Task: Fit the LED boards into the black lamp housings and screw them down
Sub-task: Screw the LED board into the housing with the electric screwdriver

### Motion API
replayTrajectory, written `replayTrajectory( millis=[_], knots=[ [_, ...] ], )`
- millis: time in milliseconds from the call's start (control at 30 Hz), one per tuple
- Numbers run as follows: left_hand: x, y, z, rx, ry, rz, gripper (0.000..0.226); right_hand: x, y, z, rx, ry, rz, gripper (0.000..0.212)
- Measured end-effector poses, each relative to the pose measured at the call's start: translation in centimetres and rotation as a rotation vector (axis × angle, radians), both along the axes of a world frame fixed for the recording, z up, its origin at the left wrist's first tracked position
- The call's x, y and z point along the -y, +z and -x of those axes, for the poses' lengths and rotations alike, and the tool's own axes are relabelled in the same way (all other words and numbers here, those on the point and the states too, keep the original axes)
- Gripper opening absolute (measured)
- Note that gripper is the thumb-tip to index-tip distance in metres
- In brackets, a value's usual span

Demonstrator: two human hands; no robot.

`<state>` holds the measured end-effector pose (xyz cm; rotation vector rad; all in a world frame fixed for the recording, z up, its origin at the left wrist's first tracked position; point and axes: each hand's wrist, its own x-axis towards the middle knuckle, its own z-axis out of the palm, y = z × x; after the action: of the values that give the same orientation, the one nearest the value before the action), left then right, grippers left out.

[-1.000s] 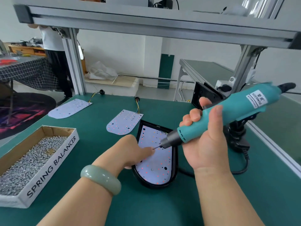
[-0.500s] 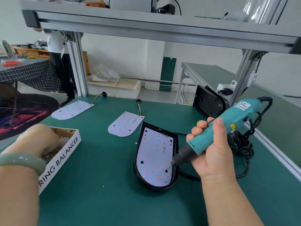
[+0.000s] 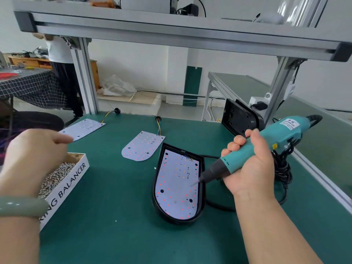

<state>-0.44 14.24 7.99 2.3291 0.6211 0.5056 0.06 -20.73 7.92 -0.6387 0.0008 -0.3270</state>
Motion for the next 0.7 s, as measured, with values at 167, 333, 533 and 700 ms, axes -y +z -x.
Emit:
replayTrajectory(
  millis=[167, 333, 533, 700],
  knots=[
    [10.9, 2.9, 1.7, 0.229, -0.426, 0.464, 0.026, 0.1, 0.3, -1.2, -0.031, -0.06, -0.035, 0.019],
    [17.2, 0.7, 1.6, 0.112, -0.609, 0.577, 0.02, 0.8, -0.8, -0.5, -0.028, -0.11, -0.087, 0.017],
    [18.5, -0.9, 2.4, 0.048, -0.651, 0.511, 0.019, 1.7, -0.1, 0.2, 0.013, -0.167, -0.218, 0.019],
    [19.4, -0.8, 3.0, 0.068, -0.711, 0.552, 0.016, 1.7, 0.1, 0.5, 0.032, -0.146, -0.269, 0.019]
  ],
)
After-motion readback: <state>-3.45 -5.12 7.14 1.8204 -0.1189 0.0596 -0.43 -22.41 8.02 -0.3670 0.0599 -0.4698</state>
